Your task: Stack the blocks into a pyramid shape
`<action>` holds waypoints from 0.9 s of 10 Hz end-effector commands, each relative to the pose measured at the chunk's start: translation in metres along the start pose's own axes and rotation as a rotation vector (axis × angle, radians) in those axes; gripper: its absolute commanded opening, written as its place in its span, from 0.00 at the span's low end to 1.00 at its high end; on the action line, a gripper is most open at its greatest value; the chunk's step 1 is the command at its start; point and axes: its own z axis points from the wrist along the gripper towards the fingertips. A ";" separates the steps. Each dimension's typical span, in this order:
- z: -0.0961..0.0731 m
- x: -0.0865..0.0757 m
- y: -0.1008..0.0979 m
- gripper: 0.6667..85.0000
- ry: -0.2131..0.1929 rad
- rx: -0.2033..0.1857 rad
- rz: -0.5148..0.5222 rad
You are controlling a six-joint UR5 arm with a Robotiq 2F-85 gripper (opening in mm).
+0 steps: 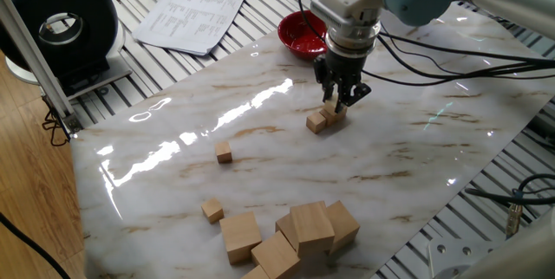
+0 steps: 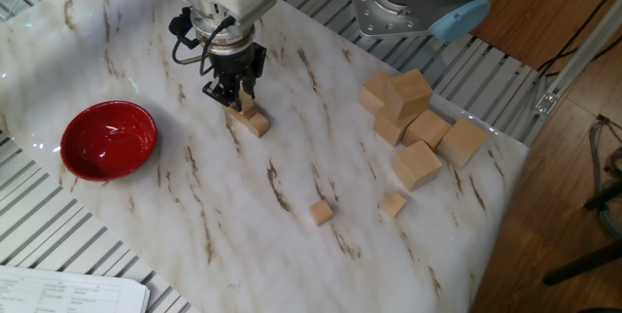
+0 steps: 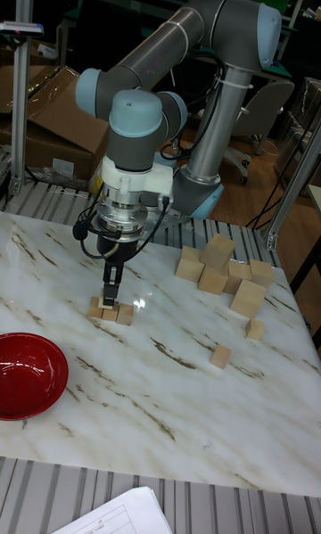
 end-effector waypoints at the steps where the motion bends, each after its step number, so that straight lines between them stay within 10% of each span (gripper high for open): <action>1: 0.000 0.007 -0.008 0.00 0.022 0.029 0.044; 9: -0.003 0.000 0.000 0.00 -0.004 0.006 0.089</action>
